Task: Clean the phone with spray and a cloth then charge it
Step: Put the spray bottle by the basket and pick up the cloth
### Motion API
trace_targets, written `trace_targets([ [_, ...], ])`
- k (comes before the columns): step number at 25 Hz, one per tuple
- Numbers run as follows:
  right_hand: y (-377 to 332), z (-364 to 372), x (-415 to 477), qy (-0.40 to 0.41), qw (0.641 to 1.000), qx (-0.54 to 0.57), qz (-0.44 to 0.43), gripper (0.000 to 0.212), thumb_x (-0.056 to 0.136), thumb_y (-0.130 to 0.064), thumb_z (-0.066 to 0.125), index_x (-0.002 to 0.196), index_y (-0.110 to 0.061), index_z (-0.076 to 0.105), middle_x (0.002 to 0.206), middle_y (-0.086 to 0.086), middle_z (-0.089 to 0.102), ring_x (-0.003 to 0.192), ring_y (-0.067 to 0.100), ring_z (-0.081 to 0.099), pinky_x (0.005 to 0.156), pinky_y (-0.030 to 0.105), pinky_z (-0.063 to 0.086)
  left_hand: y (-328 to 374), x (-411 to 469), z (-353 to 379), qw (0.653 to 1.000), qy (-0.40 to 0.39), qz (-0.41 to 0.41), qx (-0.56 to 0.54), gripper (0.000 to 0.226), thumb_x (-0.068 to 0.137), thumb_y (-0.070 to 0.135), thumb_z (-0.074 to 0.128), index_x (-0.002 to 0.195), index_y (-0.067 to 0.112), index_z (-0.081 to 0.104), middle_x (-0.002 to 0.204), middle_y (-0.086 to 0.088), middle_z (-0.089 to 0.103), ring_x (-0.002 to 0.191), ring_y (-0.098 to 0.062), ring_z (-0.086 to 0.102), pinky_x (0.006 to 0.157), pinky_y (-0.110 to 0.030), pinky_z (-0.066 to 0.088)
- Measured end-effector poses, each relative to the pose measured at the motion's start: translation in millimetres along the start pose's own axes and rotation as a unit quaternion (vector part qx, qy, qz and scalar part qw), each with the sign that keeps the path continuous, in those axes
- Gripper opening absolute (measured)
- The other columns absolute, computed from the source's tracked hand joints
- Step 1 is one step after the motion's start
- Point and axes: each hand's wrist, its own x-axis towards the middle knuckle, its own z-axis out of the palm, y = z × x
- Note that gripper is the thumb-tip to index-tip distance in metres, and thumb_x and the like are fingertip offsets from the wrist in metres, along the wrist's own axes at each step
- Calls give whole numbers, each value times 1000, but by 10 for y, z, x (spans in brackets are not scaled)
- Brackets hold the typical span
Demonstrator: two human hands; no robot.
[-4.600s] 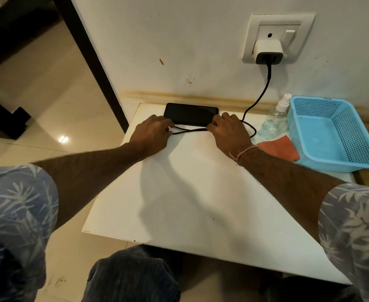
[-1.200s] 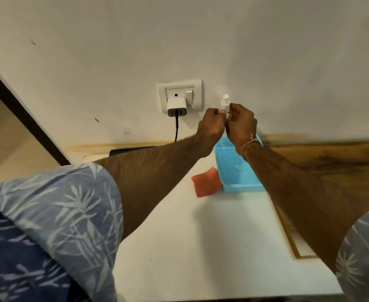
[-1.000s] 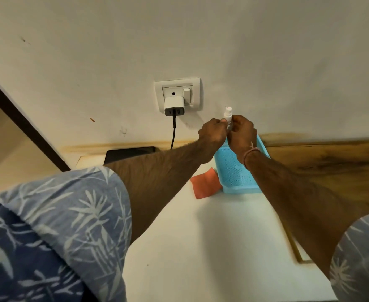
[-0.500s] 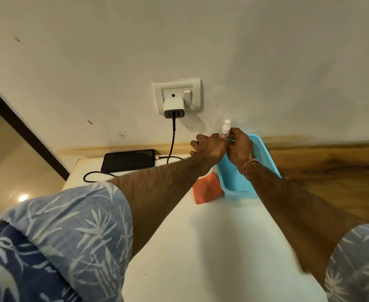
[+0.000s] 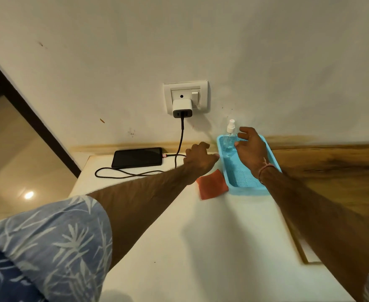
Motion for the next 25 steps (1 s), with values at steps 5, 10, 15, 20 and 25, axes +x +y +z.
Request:
trace_targets([
  [5, 1, -32, -546, 31, 986, -77, -146, 26, 89, -7, 61, 114, -17, 57, 113, 2, 65, 103, 21, 61, 90, 36, 51, -370, -335, -36, 971, -70, 25, 229, 57, 87, 27, 71, 138, 14, 50, 137, -11, 51, 125, -28, 48, 101, -42, 47],
  [10, 65, 36, -1085, -28, 928, -232, -290, 35, 77, -2, 63, 110, -14, 59, 103, 5, 62, 93, 22, 55, 79, 35, 49, -537, -467, 65, 991, -40, -55, 114, 53, 84, 16, 74, 131, 10, 52, 131, -13, 54, 117, -28, 56, 96, -40, 53],
  [15, 123, 172, -1356, -100, 860, -385, -319, 35, 74, -6, 59, 108, -13, 59, 101, 7, 63, 95, 24, 54, 86, 36, 43, -647, -592, 34, 995, 0, -67, 77, 47, 79, 24, 79, 119, 10, 60, 128, -12, 56, 112, -27, 58, 95, -41, 53],
  [20, 90, 415, -1569, -230, 885, -363, -177, 43, 84, -16, 64, 124, -17, 48, 118, 6, 60, 104, 21, 55, 90, 30, 46, -696, -680, -45, 990, -58, -61, 117, 56, 84, 30, 74, 133, 16, 50, 132, -9, 52, 118, -27, 54, 96, -41, 53],
  [25, 17, 573, -1629, -255, 914, -299, -103, 70, 82, -27, 71, 139, -16, 31, 127, 7, 50, 113, 23, 52, 97, 35, 49, -641, -813, -102, 970, -27, -185, -154, 10, 87, 15, 61, 93, 8, 63, 99, -15, 66, 88, -29, 67, 78, -37, 60],
])
